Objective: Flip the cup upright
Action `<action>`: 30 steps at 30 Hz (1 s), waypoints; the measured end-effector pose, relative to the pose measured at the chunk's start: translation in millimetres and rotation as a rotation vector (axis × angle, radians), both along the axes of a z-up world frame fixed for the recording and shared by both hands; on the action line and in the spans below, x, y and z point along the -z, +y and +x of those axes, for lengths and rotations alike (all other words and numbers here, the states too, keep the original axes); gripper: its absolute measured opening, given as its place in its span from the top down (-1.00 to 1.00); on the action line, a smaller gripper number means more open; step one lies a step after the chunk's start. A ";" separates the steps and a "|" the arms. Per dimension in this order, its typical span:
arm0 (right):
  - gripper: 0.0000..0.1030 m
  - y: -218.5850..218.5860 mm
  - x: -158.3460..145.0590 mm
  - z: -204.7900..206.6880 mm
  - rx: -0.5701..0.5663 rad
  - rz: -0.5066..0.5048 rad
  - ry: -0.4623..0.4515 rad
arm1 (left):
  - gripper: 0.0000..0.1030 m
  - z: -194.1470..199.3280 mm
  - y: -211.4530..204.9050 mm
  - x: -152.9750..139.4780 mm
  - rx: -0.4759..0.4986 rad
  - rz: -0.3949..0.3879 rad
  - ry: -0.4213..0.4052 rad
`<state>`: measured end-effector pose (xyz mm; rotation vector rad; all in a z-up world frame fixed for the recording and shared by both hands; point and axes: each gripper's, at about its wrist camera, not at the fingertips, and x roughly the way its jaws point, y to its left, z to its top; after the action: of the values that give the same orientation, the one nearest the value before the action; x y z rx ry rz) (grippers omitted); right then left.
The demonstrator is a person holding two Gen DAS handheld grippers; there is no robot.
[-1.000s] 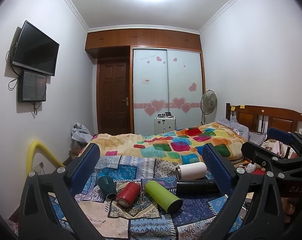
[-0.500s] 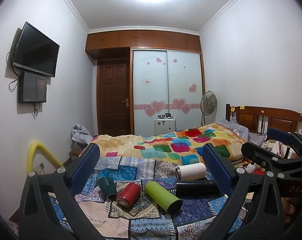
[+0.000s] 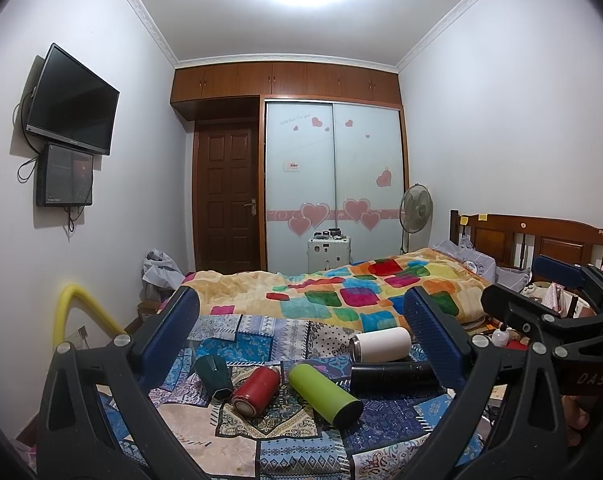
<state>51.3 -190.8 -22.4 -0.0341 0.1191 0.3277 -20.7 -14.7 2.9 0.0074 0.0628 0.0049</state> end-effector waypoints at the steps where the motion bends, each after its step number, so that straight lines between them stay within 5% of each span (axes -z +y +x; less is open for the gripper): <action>1: -1.00 0.0 0.2 0.0 0.000 0.000 0.000 | -1.00 0.2 0.1 0.1 0.000 0.001 0.000; 16: -1.00 5.9 10.8 14.2 0.000 -0.016 0.034 | -1.00 12.2 7.6 7.1 -0.001 -0.016 0.025; 30: -1.00 26.9 71.6 94.8 -0.058 -0.103 0.259 | -1.00 73.6 49.1 73.5 -0.030 -0.067 0.185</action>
<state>146.1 -163.9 -93.9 -0.0977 0.3919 0.3832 52.9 34.4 -70.6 -0.0599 0.2478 0.0323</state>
